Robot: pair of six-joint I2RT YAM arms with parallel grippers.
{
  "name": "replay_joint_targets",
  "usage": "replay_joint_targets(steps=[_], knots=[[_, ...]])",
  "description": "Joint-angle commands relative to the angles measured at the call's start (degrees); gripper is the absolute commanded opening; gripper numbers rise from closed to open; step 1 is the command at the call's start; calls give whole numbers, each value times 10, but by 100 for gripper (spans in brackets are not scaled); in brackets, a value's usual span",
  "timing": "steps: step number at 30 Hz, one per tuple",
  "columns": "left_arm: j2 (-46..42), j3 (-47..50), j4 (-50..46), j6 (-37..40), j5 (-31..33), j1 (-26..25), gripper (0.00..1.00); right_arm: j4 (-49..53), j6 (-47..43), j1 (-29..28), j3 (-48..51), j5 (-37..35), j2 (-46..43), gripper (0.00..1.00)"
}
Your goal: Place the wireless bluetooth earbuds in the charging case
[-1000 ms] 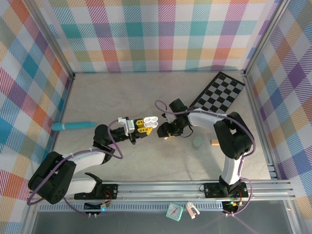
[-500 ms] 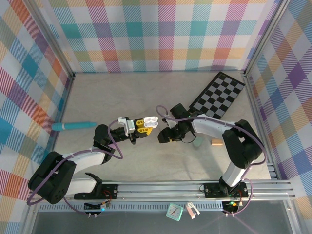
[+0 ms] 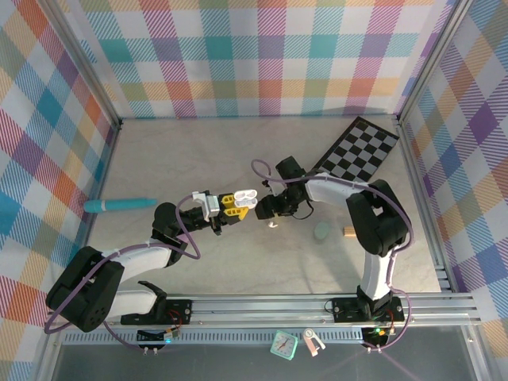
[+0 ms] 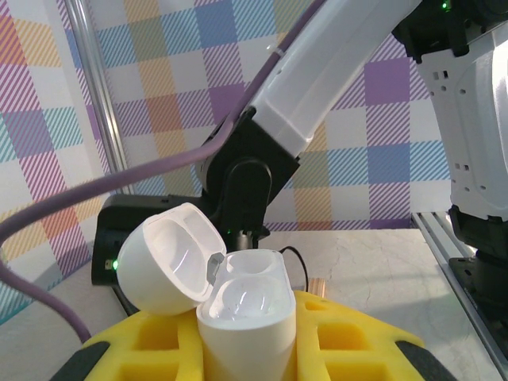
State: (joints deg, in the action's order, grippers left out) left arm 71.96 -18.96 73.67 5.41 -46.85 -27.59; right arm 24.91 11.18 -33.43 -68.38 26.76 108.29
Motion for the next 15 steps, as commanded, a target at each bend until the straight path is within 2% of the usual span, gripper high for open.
replay_joint_targets(steps=[1,6,15], knots=[[-10,-1,14,12,-6,3,17,19,-25,-3,-15,44,13,64],[-18,-3,-8,24,-7,3,17,9,-22,-3,14,74,-2,61],[-20,-2,-5,25,-9,3,17,3,-12,-5,59,79,-34,59]])
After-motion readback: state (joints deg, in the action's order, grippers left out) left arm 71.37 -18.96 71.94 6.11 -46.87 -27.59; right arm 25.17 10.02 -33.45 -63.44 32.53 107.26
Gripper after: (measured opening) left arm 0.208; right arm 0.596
